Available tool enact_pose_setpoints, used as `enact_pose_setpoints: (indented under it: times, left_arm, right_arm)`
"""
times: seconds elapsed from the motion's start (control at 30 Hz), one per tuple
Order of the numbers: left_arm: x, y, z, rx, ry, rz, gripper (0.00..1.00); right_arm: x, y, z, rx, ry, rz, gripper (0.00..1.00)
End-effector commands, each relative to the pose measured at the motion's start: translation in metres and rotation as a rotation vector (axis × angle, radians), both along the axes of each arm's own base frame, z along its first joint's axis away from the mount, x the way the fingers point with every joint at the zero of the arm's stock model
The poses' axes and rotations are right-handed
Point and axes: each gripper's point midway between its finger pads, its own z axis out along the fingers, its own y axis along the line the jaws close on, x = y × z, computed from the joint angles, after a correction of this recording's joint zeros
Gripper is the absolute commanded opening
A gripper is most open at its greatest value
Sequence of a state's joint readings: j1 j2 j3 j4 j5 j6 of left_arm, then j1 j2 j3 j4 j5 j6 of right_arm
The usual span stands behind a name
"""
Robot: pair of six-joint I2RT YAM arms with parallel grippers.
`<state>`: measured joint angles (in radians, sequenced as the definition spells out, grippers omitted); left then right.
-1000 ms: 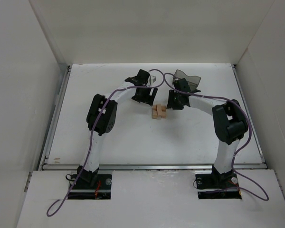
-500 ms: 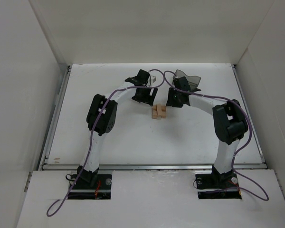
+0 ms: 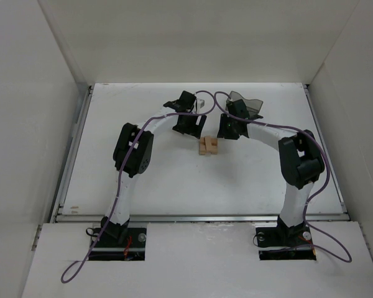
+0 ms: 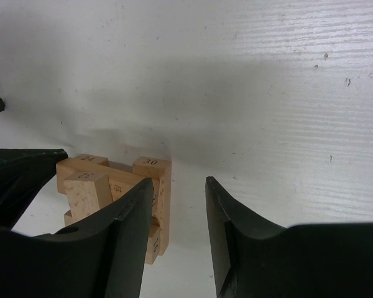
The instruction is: Build the wood block tower
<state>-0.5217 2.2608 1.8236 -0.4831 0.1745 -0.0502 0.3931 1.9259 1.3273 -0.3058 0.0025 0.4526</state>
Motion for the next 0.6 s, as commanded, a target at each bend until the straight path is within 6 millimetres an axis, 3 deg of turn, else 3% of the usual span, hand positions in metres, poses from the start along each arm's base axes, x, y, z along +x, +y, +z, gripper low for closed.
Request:
enact_pose_setpoints:
  times: [0.0,0.13,0.3,0.57]
  left_arm:
    - [-0.021,-0.001,0.009,-0.017,0.052,-0.010,0.77]
    - [-0.021,-0.001,0.009,-0.017,0.052,-0.010,0.77]
    - [-0.019,-0.001,0.018,-0.026,0.036,-0.011,0.77]
    - [-0.023,0.001,0.016,-0.022,0.044,-0.010,0.77]
  right_arm:
    - [0.018,0.007,0.017,0.026,-0.058,-0.009,0.45]
    - [0.016,-0.002,0.018,-0.005,-0.070,-0.037,0.45]
    - [0.012,-0.003,0.013,-0.012,-0.053,-0.036,0.45]
    - [0.008,-0.003,0.010,-0.009,-0.041,-0.031,0.45]
